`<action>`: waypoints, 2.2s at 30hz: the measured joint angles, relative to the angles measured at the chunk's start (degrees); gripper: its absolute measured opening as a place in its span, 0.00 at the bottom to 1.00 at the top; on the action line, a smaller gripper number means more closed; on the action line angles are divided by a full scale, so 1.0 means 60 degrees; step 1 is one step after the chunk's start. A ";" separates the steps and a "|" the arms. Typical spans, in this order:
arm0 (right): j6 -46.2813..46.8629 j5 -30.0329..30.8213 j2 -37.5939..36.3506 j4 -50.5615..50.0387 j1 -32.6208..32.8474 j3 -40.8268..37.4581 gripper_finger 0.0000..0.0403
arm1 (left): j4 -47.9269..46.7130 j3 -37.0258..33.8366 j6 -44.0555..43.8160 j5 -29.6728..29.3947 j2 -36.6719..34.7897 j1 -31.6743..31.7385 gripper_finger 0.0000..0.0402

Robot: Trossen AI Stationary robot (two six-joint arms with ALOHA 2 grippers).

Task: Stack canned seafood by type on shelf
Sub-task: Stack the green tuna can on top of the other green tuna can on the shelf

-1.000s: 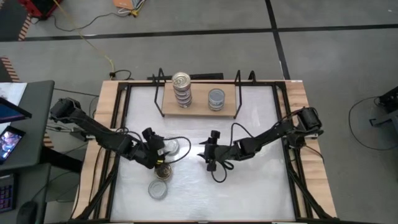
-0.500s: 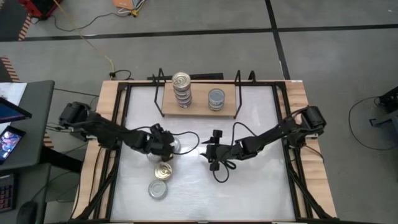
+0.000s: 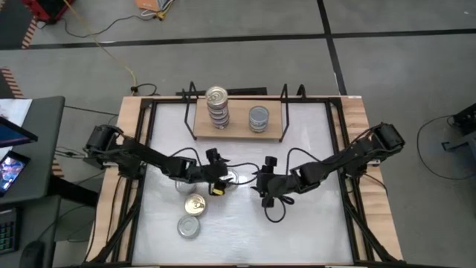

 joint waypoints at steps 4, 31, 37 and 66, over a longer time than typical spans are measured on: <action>-0.0170 -0.0004 0.0236 0.0194 0.0213 0.0000 0.64 | -0.0196 0.0085 0.0405 -0.0022 -0.0895 -0.0124 0.82; -0.4063 0.0149 0.3688 0.1944 -0.0359 0.1942 0.33 | 0.1925 -0.2879 -0.1022 0.0480 -0.3545 -0.0653 0.82; -0.3978 0.0153 0.3816 0.1468 -0.0539 0.1949 0.30 | 0.1791 -0.2875 -0.1467 0.0109 -0.3680 -0.0637 0.82; -0.3288 0.0279 0.4092 0.0304 0.0063 0.1916 0.07 | 0.1068 -0.2871 -0.1963 0.0192 -0.3679 -0.0634 0.82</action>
